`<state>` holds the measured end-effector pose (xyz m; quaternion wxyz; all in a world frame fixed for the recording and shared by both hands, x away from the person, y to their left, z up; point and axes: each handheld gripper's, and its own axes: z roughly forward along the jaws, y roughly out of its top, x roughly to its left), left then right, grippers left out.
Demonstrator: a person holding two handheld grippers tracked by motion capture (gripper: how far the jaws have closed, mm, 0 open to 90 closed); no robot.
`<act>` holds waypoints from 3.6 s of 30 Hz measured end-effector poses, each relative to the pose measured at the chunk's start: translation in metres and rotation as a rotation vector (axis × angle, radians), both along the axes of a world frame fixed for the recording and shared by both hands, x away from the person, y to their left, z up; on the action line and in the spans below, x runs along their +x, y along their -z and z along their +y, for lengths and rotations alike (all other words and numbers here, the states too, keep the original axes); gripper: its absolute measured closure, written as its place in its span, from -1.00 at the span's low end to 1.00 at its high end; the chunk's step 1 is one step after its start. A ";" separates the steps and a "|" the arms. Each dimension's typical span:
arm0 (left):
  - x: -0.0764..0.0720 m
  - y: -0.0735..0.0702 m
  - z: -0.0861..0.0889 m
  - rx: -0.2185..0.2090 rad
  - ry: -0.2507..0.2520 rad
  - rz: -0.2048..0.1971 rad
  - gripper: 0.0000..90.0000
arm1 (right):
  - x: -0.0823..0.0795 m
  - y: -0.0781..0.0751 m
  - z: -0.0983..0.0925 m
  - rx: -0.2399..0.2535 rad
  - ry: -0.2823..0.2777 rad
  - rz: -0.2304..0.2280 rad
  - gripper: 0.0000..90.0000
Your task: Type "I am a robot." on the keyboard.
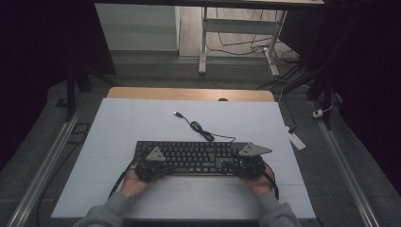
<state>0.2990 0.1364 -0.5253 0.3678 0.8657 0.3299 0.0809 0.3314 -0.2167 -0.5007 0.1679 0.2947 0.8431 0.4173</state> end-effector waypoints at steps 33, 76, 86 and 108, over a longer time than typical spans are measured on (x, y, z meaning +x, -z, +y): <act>0.002 -0.036 0.049 -0.199 -0.207 -0.050 -0.19 | 0.000 -0.001 -0.002 0.008 0.006 0.000 0.17; 0.012 -0.025 0.081 -0.092 -0.310 -0.049 0.63 | 0.001 0.001 -0.001 -0.008 0.002 0.002 0.17; 0.014 -0.018 0.080 -0.049 -0.296 -0.023 0.97 | 0.001 0.001 -0.001 -0.009 0.003 0.001 0.17; 0.018 -0.004 0.071 0.017 -0.273 0.023 0.98 | 0.001 0.001 -0.001 -0.009 0.005 0.000 0.17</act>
